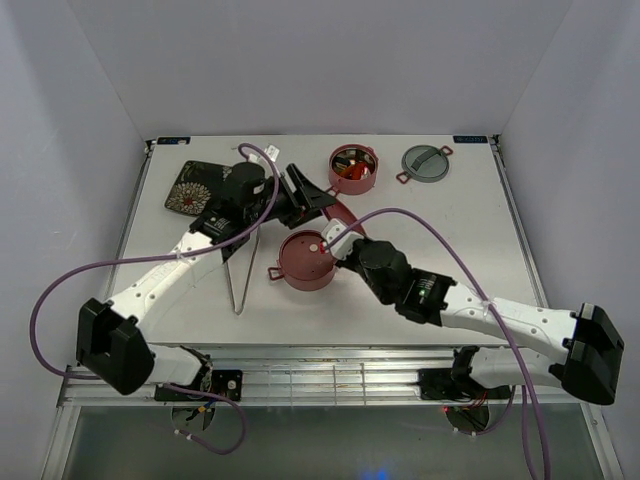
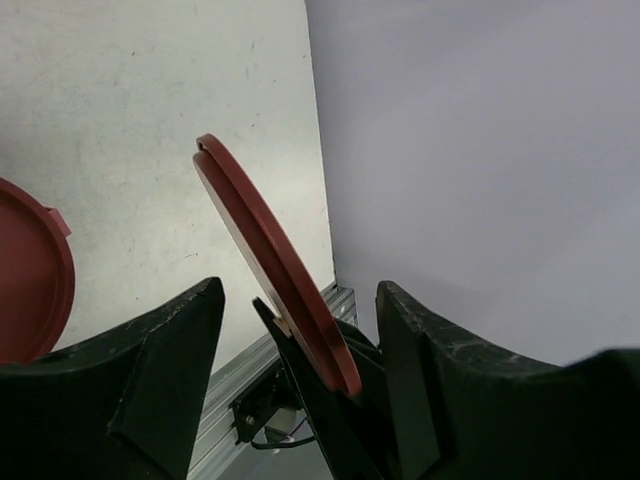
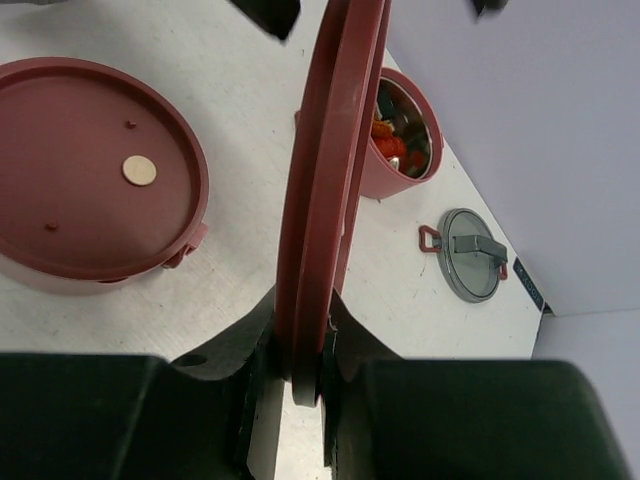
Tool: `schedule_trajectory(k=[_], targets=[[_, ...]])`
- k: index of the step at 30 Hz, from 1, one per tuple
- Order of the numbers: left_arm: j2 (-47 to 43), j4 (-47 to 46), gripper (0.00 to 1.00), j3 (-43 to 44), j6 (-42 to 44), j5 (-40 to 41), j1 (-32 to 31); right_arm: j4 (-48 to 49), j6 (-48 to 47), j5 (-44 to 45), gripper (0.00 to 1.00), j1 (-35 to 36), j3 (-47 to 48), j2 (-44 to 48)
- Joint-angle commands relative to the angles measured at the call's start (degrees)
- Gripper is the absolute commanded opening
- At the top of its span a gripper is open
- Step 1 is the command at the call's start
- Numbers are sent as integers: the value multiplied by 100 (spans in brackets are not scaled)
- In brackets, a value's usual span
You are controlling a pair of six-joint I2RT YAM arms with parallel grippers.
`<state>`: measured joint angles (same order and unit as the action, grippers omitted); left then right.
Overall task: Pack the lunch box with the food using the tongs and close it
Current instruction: Pick up the box lid from the center of the board.
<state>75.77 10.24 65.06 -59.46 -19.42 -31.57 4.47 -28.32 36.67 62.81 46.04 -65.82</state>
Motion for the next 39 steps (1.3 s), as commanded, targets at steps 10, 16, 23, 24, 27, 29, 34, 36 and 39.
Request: schedule_trajectory(k=[10,16,23,24,27,29,34,36,39], targets=[[184,-909,10,-169,127,-273,107,248,150,26,44,250,221,174],[184,-1244,0,-12,670,-598,257,-323,1105,-1237,96,49,37,947],[175,-935,0,87,1682,-948,380,-359,3073,-6027,95,-3101,210,1399],[158,-971,0,34,1744,-1054,380,-359,3304,-6831,93,-3421,317,1257],[79,-1259,0,-168,1973,-1231,380,-254,4182,-8143,84,-4477,694,520],[-9,-1427,0,-343,2052,-1362,380,121,4404,-8499,79,-4724,792,53],[61,-1692,0,-362,2184,-1626,389,458,4642,-9010,68,-4865,994,-562],[96,-1806,0,-362,2211,-1705,389,572,4651,-9054,63,-4901,1003,-660],[219,-1806,0,-275,2255,-1627,389,905,4826,-9142,54,-4936,951,-792]])
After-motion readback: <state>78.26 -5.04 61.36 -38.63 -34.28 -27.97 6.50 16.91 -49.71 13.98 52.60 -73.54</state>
